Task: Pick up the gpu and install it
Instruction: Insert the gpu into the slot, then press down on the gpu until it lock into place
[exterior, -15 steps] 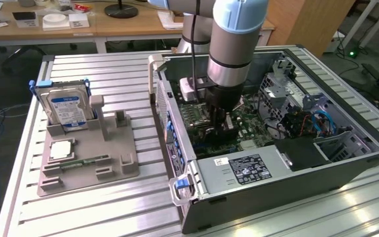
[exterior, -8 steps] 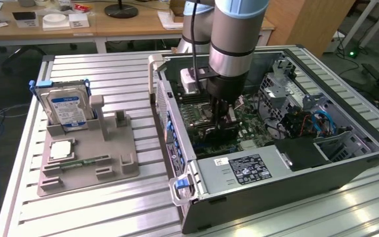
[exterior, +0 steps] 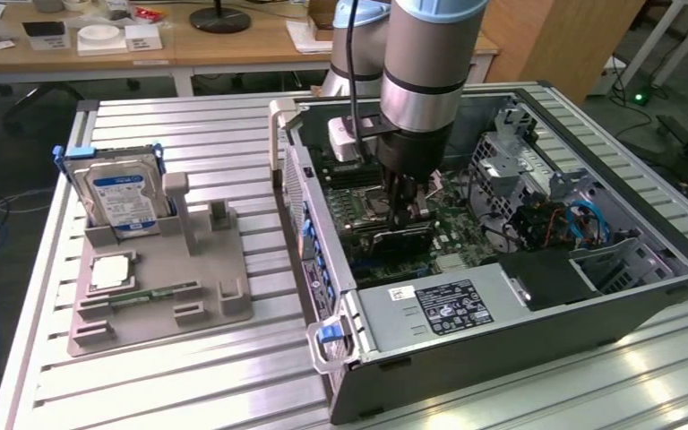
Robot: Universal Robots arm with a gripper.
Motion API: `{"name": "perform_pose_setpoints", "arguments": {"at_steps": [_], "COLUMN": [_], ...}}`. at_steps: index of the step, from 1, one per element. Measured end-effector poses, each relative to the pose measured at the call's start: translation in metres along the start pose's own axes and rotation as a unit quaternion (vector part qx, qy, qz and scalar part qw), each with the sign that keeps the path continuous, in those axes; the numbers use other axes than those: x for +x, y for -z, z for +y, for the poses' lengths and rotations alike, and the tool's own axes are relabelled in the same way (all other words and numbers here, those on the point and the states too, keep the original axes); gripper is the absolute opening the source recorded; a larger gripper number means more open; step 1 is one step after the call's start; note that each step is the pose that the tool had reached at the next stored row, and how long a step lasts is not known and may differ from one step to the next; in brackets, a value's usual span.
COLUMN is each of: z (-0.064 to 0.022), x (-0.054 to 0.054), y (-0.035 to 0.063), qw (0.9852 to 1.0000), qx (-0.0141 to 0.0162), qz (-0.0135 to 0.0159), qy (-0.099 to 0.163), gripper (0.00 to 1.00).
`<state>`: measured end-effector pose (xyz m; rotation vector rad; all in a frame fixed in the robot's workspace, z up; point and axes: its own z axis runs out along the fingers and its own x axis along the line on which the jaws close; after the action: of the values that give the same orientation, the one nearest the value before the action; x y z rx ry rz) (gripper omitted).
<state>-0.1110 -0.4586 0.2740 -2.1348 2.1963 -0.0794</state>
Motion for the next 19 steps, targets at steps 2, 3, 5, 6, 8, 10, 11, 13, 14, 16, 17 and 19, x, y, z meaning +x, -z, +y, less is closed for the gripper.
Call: {"name": "perform_pose_setpoints", "arguments": {"at_steps": [2, 3, 5, 6, 8, 10, 11, 13, 14, 16, 17, 19], "z": [0.0000, 0.0000, 0.0000, 0.0000, 0.0000, 0.0000, 0.0000, 0.0000, 0.0000, 0.0002, 0.0002, 0.0002], "x": [0.0000, 0.0000, 0.0000, 0.0000, 0.0000, 0.0000, 0.0000, 0.0000, 0.0000, 0.0000, -0.0001, -0.0002], "y": [0.0000, 0.0000, 0.0000, 0.0000, 0.0000, 0.0000, 0.0000, 0.0000, 0.0000, 0.0003, 0.0006, 0.0018], "qw": [1.0000, 1.0000, 1.0000, 1.0000, 1.0000, 1.0000, 1.0000, 1.0000, 1.0000, 1.0000, 1.0000, 1.0000], "qx": [0.0000, 0.0000, 0.0000, 0.0000, 0.0000, 0.0000, 0.0000, 0.0000, 0.0000, 0.0000, -0.0002, -0.0006], "qz": [0.0000, 0.0000, 0.0000, 0.0000, 0.0000, 0.0000, 0.0000, 0.0000, 0.0000, 0.0000, 0.0000, 0.0001], "qy": [0.000, 0.000, 0.000, 0.000, 0.000, 0.000, 0.000, 0.000, 0.000, 0.000, 0.000, 0.000], "gripper": [0.10, 0.10, 0.10, 0.10, 0.10, 0.10, 0.10, 0.10, 0.10, 0.10, 0.10, 0.10]}}
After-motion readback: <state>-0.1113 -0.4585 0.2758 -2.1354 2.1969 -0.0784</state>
